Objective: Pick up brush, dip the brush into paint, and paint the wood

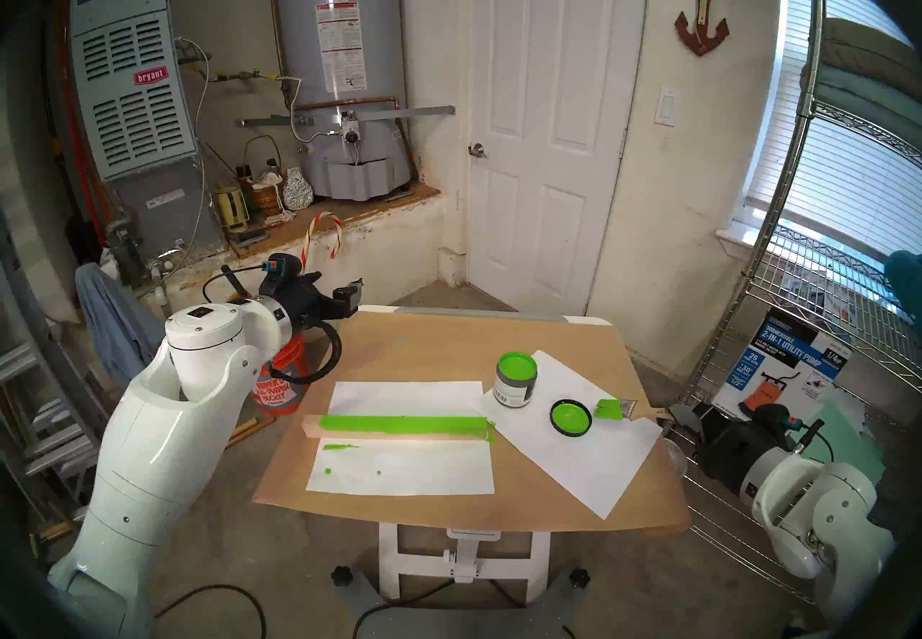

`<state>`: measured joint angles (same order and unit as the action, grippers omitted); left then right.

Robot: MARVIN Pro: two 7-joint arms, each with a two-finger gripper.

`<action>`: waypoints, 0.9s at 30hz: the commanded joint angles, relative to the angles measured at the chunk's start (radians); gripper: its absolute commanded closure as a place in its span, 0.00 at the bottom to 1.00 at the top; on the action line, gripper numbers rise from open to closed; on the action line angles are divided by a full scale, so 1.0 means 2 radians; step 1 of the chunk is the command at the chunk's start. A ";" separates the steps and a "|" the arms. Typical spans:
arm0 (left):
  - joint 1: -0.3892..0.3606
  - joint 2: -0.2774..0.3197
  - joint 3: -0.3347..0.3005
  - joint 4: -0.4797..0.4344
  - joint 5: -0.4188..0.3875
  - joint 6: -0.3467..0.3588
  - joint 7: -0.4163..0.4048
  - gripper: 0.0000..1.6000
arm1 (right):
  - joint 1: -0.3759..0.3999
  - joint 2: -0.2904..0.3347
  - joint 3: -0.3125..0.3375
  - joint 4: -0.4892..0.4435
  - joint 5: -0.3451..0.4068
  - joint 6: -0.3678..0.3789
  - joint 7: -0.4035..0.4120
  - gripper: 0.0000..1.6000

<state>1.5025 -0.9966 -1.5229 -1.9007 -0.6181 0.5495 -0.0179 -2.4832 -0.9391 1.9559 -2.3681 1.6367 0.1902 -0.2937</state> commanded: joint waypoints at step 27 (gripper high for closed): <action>-0.005 0.001 -0.004 -0.008 -0.001 -0.001 0.000 0.00 | 0.067 0.010 -0.067 0.017 -0.036 -0.009 0.001 1.00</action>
<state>1.5026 -0.9966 -1.5231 -1.9008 -0.6183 0.5495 -0.0177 -2.4024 -0.9277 1.8294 -2.3396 1.5569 0.1757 -0.3026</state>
